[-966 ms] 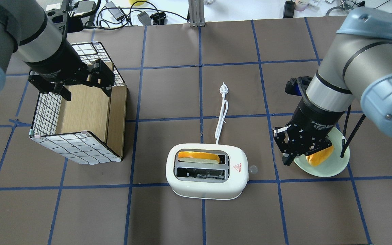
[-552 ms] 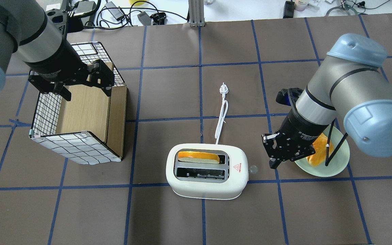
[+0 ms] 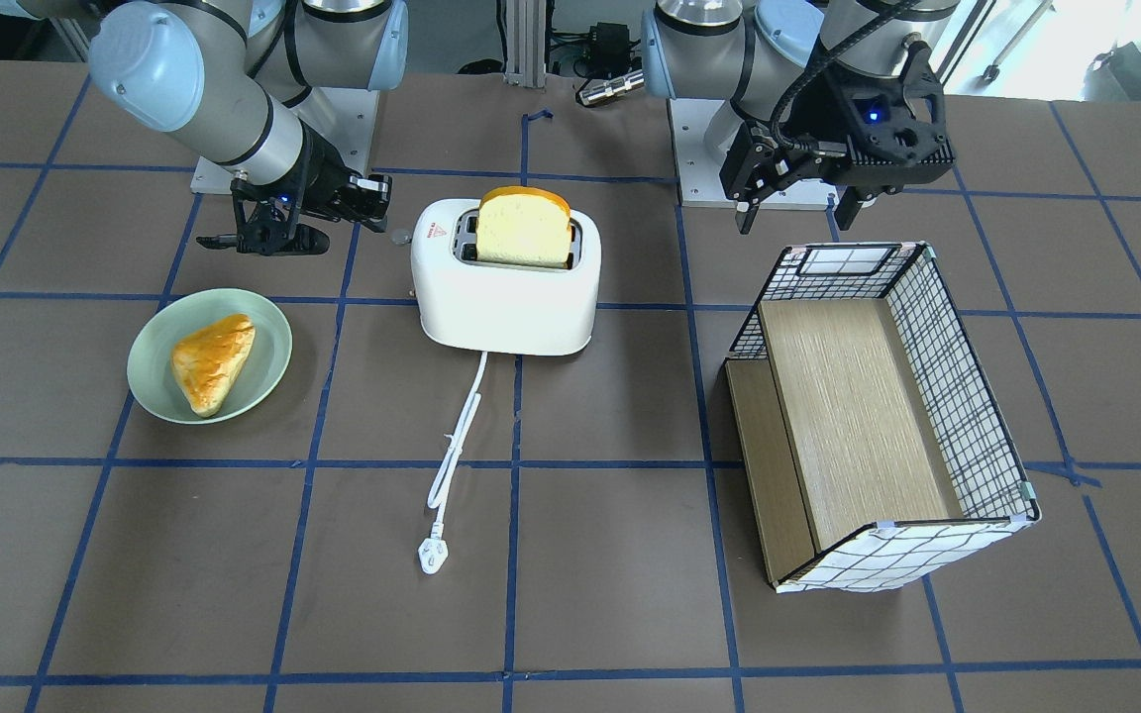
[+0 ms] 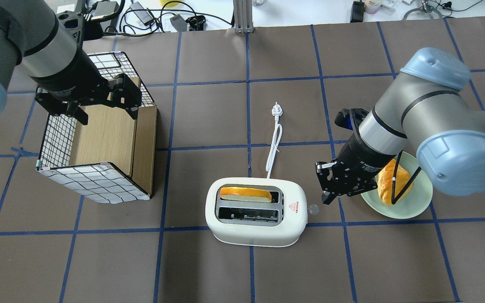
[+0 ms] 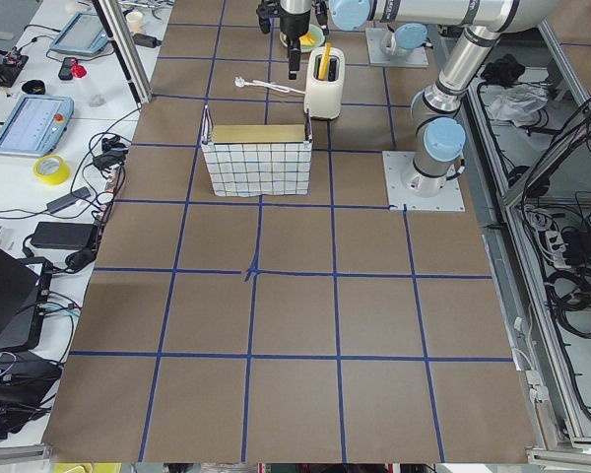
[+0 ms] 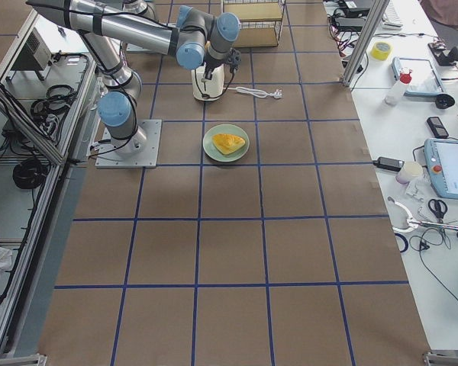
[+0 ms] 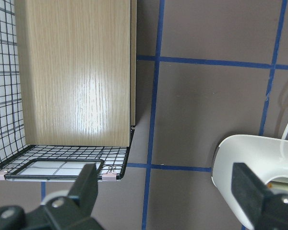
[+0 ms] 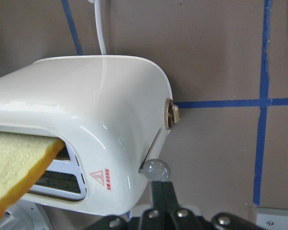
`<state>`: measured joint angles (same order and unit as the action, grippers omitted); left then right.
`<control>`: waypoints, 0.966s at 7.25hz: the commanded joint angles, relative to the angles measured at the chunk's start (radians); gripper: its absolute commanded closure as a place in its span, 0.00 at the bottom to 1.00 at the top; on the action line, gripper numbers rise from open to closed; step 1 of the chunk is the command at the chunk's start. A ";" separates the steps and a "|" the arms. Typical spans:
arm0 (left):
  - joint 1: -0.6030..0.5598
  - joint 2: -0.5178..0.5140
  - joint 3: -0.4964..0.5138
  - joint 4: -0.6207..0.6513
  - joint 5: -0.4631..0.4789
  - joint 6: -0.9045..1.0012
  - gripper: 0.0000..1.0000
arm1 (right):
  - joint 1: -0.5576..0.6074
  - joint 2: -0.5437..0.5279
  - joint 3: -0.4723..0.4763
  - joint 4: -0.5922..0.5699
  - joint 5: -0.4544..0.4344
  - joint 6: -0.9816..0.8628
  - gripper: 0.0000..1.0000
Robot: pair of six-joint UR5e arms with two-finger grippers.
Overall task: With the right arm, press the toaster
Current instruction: 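Press the toaster's side lever down with the right gripper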
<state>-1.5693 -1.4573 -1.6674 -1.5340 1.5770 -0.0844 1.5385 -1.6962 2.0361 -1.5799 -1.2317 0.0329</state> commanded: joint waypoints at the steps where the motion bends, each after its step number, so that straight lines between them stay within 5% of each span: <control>1: 0.000 0.000 0.000 0.000 0.000 0.000 0.00 | 0.000 0.006 0.039 -0.011 0.017 -0.005 1.00; 7: 0.000 0.000 0.000 0.000 0.000 0.000 0.00 | 0.006 0.027 0.087 -0.057 0.031 -0.016 1.00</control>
<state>-1.5693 -1.4573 -1.6670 -1.5340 1.5769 -0.0844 1.5438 -1.6714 2.1081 -1.6258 -1.2011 0.0191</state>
